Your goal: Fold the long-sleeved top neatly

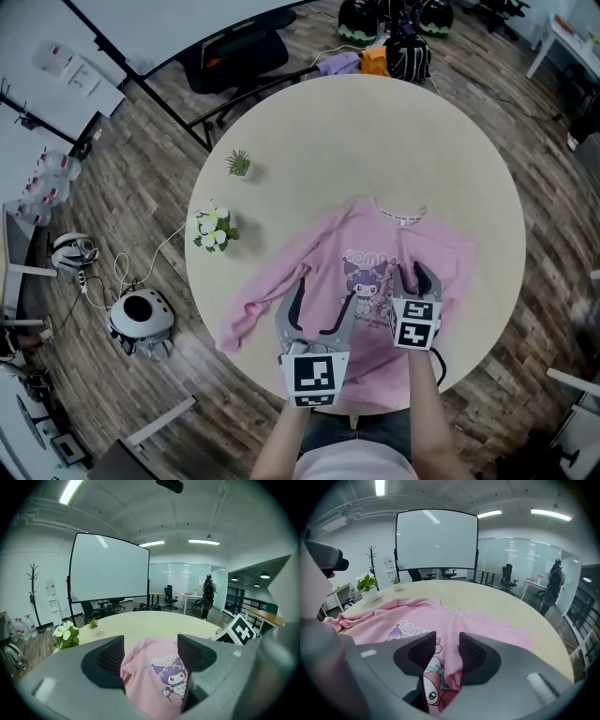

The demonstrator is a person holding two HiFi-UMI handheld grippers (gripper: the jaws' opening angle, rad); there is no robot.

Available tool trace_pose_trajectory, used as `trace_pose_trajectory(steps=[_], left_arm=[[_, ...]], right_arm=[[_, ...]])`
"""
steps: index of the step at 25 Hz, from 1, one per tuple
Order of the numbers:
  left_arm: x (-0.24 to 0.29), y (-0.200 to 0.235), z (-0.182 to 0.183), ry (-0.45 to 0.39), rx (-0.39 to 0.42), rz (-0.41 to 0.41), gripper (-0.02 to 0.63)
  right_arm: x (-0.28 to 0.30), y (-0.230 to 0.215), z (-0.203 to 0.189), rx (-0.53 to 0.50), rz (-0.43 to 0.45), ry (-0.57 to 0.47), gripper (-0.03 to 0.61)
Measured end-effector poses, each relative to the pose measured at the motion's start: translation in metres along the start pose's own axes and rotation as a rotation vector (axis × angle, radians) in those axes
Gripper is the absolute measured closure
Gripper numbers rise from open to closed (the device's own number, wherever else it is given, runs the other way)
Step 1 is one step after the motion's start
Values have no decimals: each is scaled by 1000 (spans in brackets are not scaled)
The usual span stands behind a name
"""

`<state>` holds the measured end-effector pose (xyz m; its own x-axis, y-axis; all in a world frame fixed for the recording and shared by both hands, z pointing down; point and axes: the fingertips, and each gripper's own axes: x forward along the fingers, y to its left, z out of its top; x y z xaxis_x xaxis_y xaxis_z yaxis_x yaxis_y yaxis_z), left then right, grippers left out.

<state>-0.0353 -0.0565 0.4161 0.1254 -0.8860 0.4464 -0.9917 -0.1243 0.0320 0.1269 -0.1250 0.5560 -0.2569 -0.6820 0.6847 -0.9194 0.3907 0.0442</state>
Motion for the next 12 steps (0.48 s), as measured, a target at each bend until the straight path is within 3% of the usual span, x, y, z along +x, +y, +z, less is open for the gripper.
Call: trace_pose_trajectory(steps=[5, 12], left_arm=[[5, 4, 1, -4, -1, -1, 264], [12, -9, 6, -10, 0, -32, 264]], right_arm=[[-11, 3, 13, 12, 18, -50, 357], [-43, -61, 23, 152, -140, -101, 368]])
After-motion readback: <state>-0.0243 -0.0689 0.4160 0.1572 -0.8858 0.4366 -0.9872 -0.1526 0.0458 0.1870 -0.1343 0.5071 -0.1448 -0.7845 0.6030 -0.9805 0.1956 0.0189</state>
